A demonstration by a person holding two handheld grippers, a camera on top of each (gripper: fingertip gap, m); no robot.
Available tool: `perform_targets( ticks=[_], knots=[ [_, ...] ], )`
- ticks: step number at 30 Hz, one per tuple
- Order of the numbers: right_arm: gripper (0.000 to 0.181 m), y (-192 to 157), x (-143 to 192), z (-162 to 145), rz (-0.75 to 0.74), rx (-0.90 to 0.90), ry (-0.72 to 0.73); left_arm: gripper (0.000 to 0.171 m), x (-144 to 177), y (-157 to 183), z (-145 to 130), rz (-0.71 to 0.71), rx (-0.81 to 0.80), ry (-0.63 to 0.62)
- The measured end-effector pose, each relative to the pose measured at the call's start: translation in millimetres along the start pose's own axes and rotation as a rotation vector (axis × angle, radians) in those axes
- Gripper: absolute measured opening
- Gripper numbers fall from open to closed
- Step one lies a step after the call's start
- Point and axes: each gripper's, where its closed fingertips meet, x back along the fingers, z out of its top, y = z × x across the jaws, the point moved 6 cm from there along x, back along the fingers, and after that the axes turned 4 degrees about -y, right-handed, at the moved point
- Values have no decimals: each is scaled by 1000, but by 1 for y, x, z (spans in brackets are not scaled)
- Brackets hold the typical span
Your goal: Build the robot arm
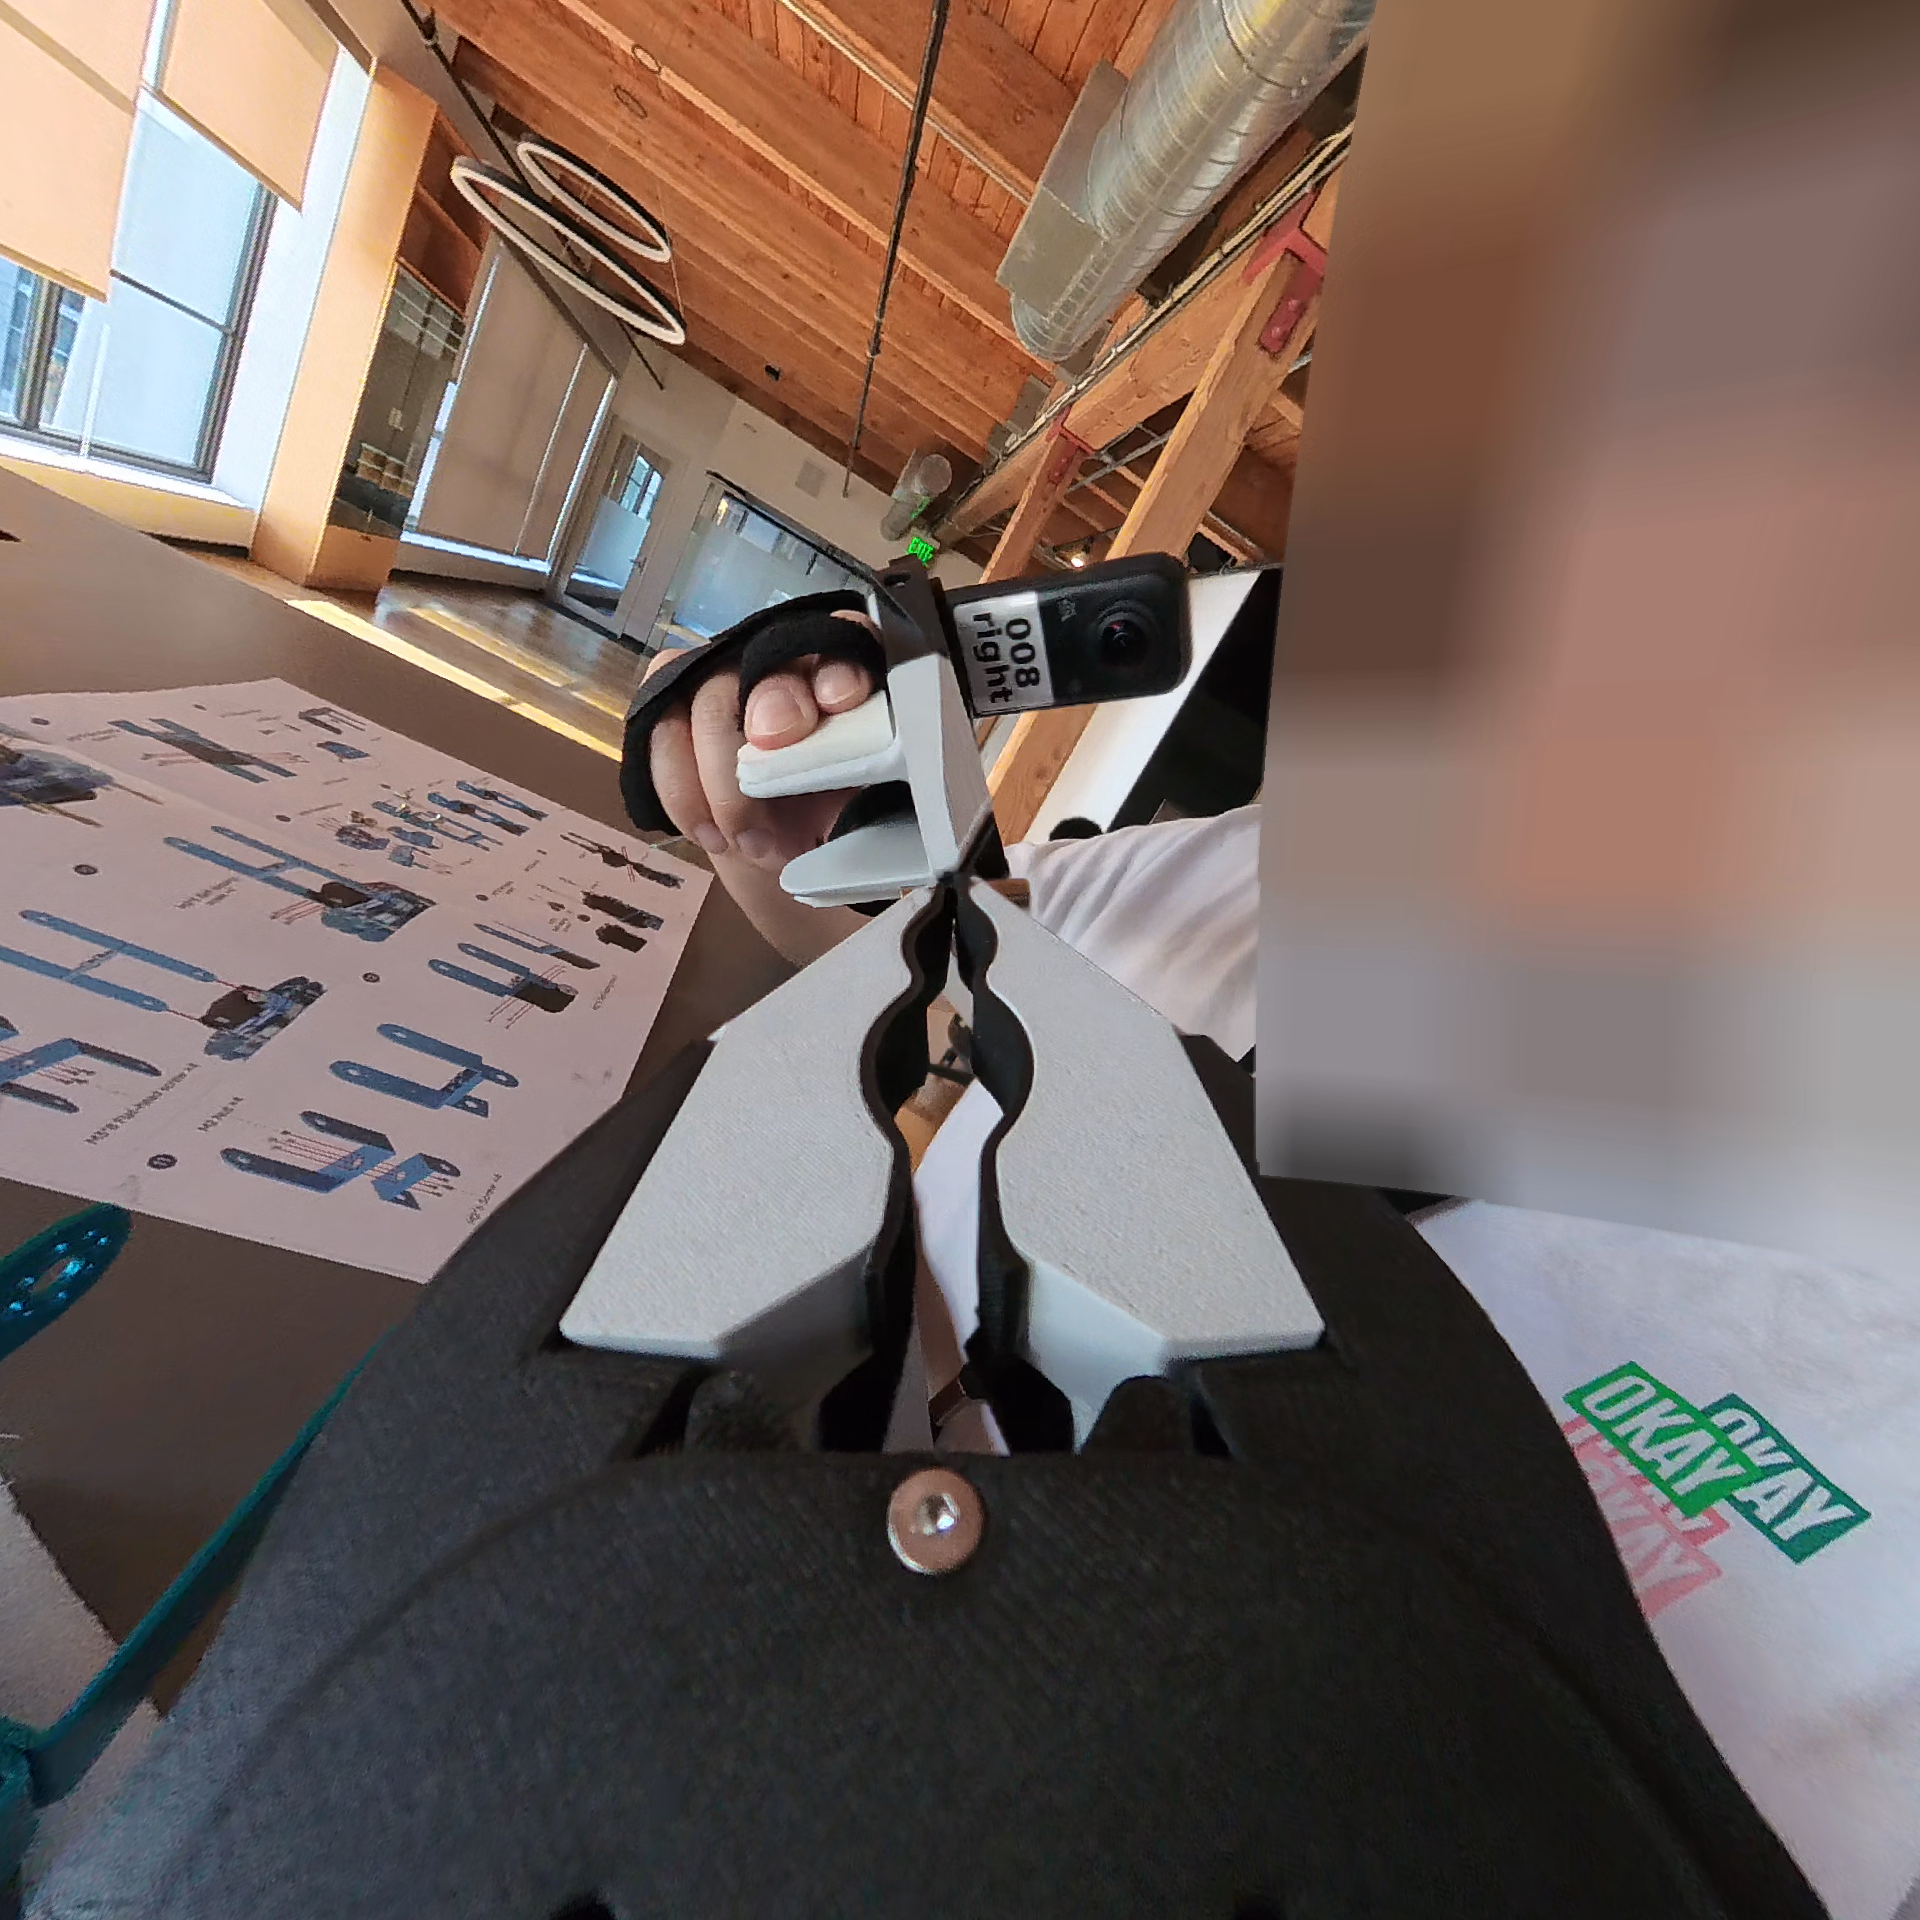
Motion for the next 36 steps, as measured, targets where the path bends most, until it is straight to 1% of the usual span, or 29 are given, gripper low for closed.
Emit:
perform_targets(
  ticks=[2,3,5,9,10,14,17,21,23,28,30,31,33,35,36],
  knots=[
    [8,3,1,-1,-2,-24,3,10,4,0,1,6,-14,8],
    [8,4,2,-1,5,-37,8,11,4,0,1,25,-26,6],
    [8,5,2,-2,3,-42,8,7,2,2,1,25,-46,-2],
    [9,4,0,-4,-11,-24,-7,10,-1,1,-2,41,-37,-36],
    [9,4,0,-4,-11,-21,-7,7,-2,0,-3,40,-32,-43],
    [8,4,-1,-6,-31,4,-17,7,-1,0,-2,62,-27,-37],
    [8,2,-2,-4,-62,72,-11,7,-2,1,-2,13,13,-31],
    [11,-4,-6,-5,-90,169,-62,7,-1,-1,-4,1,23,-24],
    [10,-5,-7,-5,-83,172,-85,7,0,-1,-5,2,17,-30],
    [6,-5,-4,-1,-80,169,-62,7,-2,0,-6,-57,96,-62],
    [6,-4,-4,-2,-85,150,-59,8,1,-2,-5,-52,89,-55],
    [6,-2,-3,-3,-88,135,-59,13,4,-4,-4,-29,78,-52],
    [6,3,-1,-8,-96,95,-66,13,19,-11,1,70,28,-23],
    [6,12,2,-20,-105,17,-90,16,40,-22,4,262,-97,-26],
    [6,16,1,-31,-95,-58,-128,24,51,-28,3,383,-181,-58]
  ],
)
